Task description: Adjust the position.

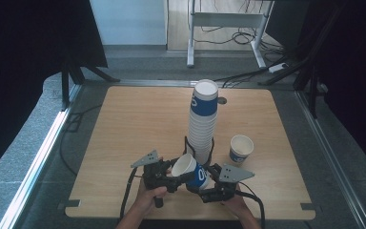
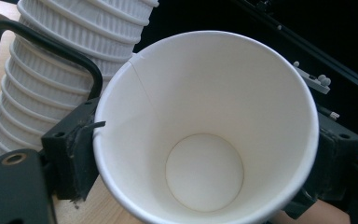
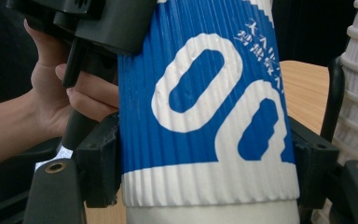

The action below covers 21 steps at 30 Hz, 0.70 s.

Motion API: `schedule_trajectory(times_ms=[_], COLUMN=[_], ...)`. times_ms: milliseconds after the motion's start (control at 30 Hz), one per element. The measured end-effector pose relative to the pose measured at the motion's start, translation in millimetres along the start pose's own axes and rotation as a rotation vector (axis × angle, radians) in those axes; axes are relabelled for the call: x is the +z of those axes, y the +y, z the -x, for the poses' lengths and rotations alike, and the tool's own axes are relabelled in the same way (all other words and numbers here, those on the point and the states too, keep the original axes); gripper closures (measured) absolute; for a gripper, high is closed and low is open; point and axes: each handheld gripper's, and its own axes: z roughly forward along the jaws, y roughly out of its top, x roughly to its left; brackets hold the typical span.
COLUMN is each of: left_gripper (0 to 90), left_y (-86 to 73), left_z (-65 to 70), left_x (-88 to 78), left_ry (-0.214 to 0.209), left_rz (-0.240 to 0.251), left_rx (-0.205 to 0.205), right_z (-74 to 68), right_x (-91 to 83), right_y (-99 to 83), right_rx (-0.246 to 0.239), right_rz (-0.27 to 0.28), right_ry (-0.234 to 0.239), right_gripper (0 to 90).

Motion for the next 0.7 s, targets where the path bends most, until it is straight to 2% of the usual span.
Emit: schedule_trajectory(times_ms=[167, 233, 333, 433, 700], left_gripper=[14.6, 13.8, 13.6, 13.9, 17.0], left_y=[-0.1, -0.3, -1.5, -2.5, -3.5], left_z=[-0.3, -2.8, -5.7, -4.7, -2.5], left_x=[-0.1, 0.4, 1.4, 3.7, 3.6], left_ry=[-0.018, -0.035, -0.067, -0.071, -0.061], left_rz=[0.016, 0.014, 0.008, 0.000, 0.010], left_rx=[-0.017, -0.056, -0.087, -0.090, -0.059], right_z=[-0.4, -0.5, -0.9, -1.7, -1.9], right_x=[-0.6, -1.2, -0.7, 0.9, 1.2], right_y=[0.6, 1.0, 1.1, 0.6, 0.4], right_rx=[-0.004, -0.009, -0.007, -0.011, -0.017], right_rz=[0.013, 0.016, 0.022, 0.019, 0.011], right_ry=[0.001, 0.000, 0.005, 0.004, 0.004], right_gripper=[26.3, 26.4, 26.5, 26.5, 26.2])
